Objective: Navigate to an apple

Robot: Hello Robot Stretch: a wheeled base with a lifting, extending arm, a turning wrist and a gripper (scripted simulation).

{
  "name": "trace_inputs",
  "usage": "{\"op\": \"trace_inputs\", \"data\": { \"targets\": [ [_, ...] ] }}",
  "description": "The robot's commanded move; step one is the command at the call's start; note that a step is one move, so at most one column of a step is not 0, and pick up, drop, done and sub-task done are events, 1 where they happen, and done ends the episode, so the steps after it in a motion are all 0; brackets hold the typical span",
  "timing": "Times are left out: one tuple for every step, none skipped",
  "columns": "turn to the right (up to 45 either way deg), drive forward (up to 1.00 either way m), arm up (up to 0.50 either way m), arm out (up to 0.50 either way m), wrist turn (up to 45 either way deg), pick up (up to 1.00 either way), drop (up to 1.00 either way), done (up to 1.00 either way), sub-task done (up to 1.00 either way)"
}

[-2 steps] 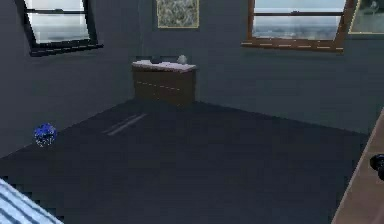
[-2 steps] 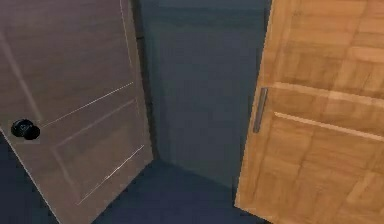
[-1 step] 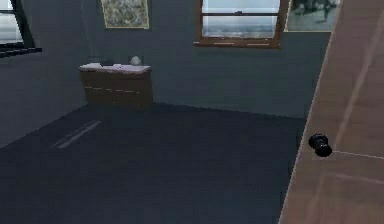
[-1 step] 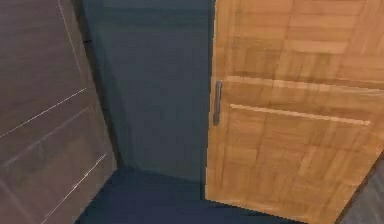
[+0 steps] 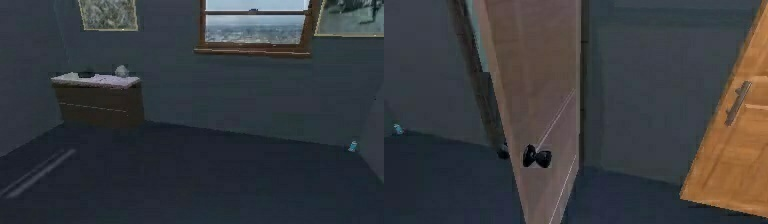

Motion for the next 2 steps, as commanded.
{"op": "trace_inputs", "data": {
  "targets": [
    [33.0, 0.0, 0.0, 0.0, 0.0, 0.0, 0.0, 0.0, 0.0],
    [0.0, 0.75, 0.0, 0.0, 0.0, 0.0, 0.0, 0.0, 0.0]
  ]
}}
